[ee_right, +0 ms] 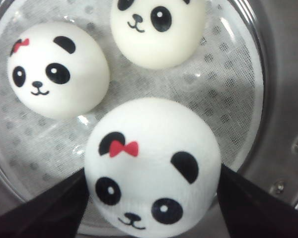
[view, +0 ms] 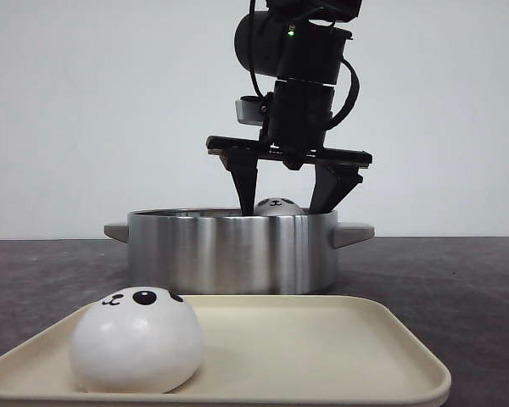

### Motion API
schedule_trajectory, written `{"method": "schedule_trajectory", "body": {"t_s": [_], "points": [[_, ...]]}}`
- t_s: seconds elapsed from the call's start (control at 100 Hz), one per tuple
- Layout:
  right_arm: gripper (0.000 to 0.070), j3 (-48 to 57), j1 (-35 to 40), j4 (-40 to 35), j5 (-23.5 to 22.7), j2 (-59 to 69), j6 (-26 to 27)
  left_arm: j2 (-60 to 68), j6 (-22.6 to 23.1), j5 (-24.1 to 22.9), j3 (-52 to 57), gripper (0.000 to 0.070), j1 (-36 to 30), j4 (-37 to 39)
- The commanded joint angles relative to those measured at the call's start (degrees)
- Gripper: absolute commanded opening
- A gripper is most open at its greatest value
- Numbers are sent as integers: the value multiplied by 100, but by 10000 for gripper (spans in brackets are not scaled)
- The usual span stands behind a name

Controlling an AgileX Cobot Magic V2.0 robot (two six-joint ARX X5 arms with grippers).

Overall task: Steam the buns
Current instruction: 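Lower the bun into the pot and open the right gripper, then lower the left gripper onto the last bun on the tray and grasp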

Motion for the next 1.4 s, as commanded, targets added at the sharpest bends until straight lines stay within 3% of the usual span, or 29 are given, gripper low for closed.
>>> {"method": "schedule_trajectory", "body": {"t_s": [0.0, 0.12, 0.25, 0.41, 0.46, 0.49, 0.6, 0.62, 0.76, 0.99, 1.26, 1.39], "points": [[498, 94, 33, -24, 15, 125, -59, 59, 52, -35, 122, 505, -46, 35], [512, 184, 9, -240, -7, 122, -175, 59, 33, -35, 122, 505, -46, -74], [636, 236, 9, -348, -9, 122, -254, 59, 35, -37, 122, 505, -44, -188], [632, 275, 9, -439, -59, 103, -396, 85, 59, -35, 118, 505, -46, -269], [595, 330, 9, -487, -85, 52, -511, 98, 55, -33, 116, 504, -46, -369], [525, 374, 9, -503, -133, 9, -629, 107, 50, -33, 109, 505, -46, -448], [47, 555, 59, -540, -177, -330, -968, 221, -111, 57, -4, 505, -46, -807], [0, 584, 77, -538, -175, -428, -1010, 251, -157, 87, -37, 505, -46, -876], [6, 669, 286, -317, -138, -1338, -1165, 420, -341, 396, -476, 505, -46, -1152], [6, 669, 1049, -457, -74, -3143, -1224, 555, -857, 529, -1954, 505, -120, -682], [6, 669, 1976, -474, 931, -4664, -1198, 1270, -1217, 1220, -3491, 516, -457, 372], [6, 669, 2072, -531, 1012, -5021, -1115, 2002, -1189, 1207, -3530, 516, -669, 627]]}}
